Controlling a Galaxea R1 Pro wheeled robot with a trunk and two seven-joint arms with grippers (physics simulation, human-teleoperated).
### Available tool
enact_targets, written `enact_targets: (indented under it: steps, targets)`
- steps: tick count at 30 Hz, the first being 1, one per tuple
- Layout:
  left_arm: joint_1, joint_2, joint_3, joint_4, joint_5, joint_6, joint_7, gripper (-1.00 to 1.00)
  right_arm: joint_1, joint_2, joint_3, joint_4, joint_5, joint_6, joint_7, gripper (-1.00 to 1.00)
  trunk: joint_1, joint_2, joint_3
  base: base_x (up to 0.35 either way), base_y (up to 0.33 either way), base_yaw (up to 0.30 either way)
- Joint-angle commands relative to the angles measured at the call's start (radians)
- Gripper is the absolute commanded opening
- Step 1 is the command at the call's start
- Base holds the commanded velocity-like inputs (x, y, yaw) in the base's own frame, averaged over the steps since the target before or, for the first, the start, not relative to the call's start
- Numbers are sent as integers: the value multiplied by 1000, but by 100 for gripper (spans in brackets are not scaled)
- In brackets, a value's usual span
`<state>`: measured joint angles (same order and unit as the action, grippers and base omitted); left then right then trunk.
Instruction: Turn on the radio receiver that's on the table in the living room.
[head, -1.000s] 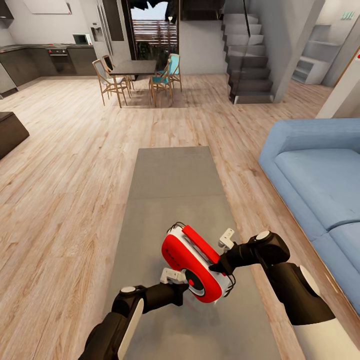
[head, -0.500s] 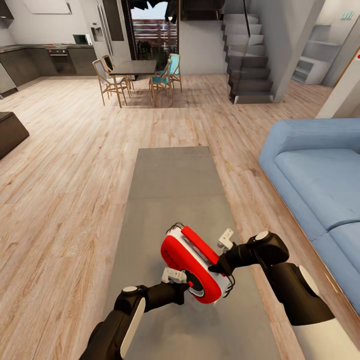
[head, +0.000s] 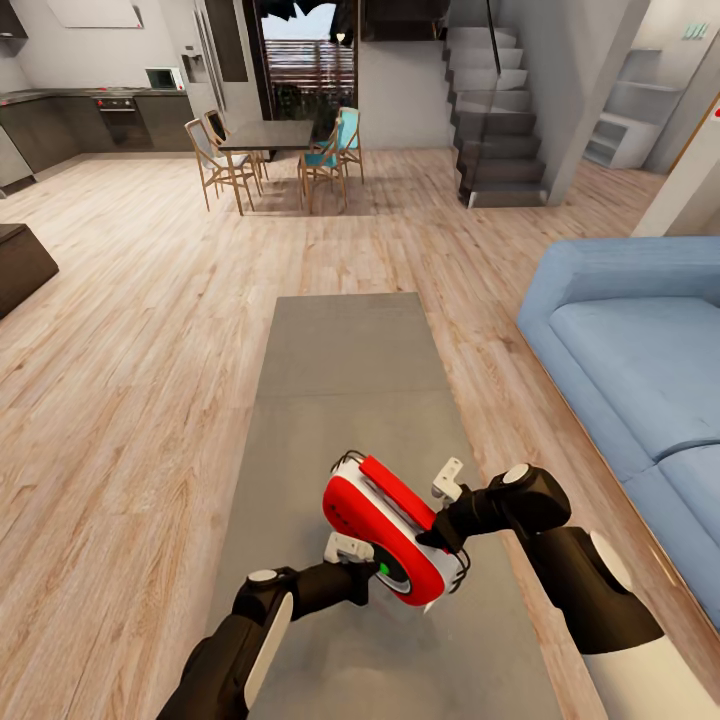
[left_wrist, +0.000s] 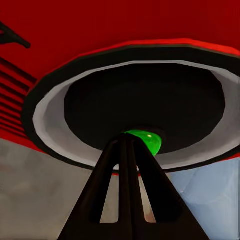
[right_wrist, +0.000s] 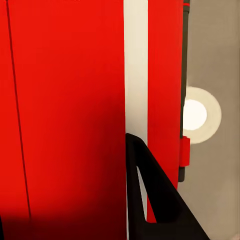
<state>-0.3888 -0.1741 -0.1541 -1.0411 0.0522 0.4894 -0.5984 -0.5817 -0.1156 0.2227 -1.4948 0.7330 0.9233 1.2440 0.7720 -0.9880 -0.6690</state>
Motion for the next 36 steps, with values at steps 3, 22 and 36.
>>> enact_targets:
  steps: [3, 22, 36]
  targets:
    - [-3, 0, 1, 21, 8, -9, 0, -100, 0, 1, 1, -1, -21, 17, 39, -100, 0, 0, 0, 0, 0, 0]
    - [-12, 0, -1, 25, 6, -31, -13, -100, 0, 2, -44, 15, -12, 16, -44, -100, 0, 0, 0, 0, 0, 0]
    - [-12, 6, 7, -72, 17, 24, -174, -100, 0, -11, -137, 12, -4, 40, -247, -100, 0, 0, 0, 0, 0, 0]
